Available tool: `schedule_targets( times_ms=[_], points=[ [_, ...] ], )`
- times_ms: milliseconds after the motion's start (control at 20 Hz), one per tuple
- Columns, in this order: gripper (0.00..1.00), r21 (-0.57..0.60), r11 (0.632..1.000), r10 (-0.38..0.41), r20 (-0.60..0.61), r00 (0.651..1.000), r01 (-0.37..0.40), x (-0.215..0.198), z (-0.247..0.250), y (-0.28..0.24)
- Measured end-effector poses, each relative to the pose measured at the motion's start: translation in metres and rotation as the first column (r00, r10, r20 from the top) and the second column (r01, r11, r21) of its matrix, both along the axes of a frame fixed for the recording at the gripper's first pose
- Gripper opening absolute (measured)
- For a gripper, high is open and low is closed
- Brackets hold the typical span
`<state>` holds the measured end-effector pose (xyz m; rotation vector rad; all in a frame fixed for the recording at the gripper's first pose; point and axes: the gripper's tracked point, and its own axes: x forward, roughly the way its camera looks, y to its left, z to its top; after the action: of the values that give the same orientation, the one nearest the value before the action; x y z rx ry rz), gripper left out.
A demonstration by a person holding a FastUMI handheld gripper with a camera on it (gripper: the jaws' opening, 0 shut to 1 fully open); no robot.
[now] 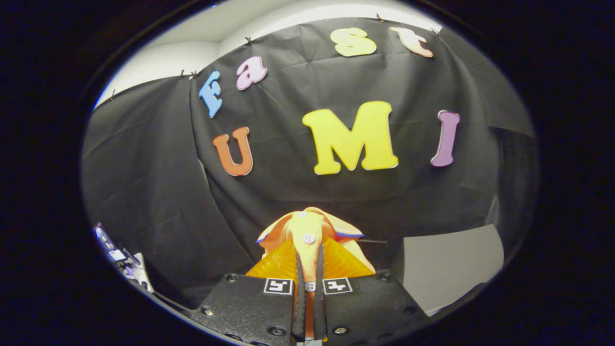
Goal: Put the clothes into the washing machine and then close the washing machine lid.
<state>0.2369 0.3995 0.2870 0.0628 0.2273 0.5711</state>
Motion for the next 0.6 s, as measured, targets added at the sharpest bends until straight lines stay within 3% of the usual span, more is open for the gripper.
schedule_targets(
  times_ms=[300,600],
  points=[
    [0.1,-0.039,0.997,0.056,-0.121,0.991,-0.061,0.042,-0.07,0.051],
    [0.1,-0.08,0.993,0.06,-0.258,0.964,-0.084,0.095,-0.144,0.08]
  ],
)
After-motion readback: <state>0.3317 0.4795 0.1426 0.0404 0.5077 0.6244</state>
